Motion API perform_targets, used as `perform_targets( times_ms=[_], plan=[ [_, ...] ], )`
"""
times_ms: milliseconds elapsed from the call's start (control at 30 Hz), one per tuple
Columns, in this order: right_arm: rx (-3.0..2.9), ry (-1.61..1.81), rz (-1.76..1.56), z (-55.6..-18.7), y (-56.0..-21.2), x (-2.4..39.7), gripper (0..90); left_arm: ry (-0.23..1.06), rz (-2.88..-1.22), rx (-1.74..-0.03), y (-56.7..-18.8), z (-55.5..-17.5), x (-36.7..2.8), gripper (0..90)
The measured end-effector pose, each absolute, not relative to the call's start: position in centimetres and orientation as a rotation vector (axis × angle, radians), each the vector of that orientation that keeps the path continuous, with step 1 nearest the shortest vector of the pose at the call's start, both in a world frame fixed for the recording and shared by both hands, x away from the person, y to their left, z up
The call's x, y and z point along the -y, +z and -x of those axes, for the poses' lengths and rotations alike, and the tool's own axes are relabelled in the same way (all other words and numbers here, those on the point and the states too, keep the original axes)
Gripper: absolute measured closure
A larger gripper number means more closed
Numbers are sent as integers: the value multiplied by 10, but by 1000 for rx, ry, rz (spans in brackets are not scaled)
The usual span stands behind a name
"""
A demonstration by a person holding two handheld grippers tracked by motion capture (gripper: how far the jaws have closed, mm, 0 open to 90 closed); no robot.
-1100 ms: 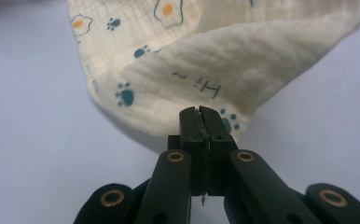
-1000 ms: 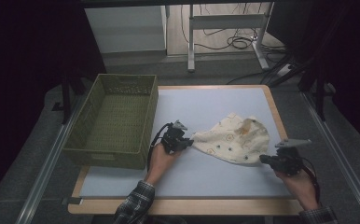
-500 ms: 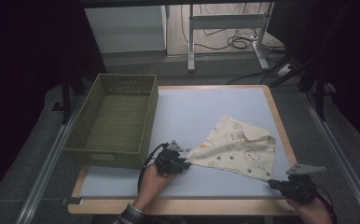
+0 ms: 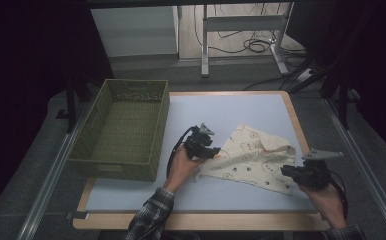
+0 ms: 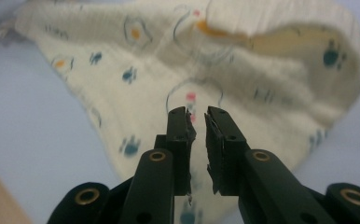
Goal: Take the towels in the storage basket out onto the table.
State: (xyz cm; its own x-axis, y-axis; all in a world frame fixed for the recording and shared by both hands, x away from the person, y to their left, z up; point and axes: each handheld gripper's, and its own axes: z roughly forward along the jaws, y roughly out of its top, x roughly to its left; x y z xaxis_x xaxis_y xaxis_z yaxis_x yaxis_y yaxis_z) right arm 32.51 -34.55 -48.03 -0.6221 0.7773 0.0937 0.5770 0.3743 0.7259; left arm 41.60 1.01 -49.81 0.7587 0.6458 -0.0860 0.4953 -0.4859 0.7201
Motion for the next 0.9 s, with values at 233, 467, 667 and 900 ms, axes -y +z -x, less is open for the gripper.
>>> perform_targets(
  times_ms=[233,467,667,900],
  plan=[
    [-2332,1144,-1191,-361,-468,328,724,278,-2230,-840,-507,-450,23,487],
    [-2333,1092,-1167,-390,-468,303,650,306,-2208,-868,-516,-470,39,439],
    [-2354,928,-1147,-407,-488,291,725,285,-2219,-876,-527,-478,45,484],
    [-2366,901,-1175,-411,-500,294,864,218,-2183,-889,-528,-478,47,830]
  ],
)
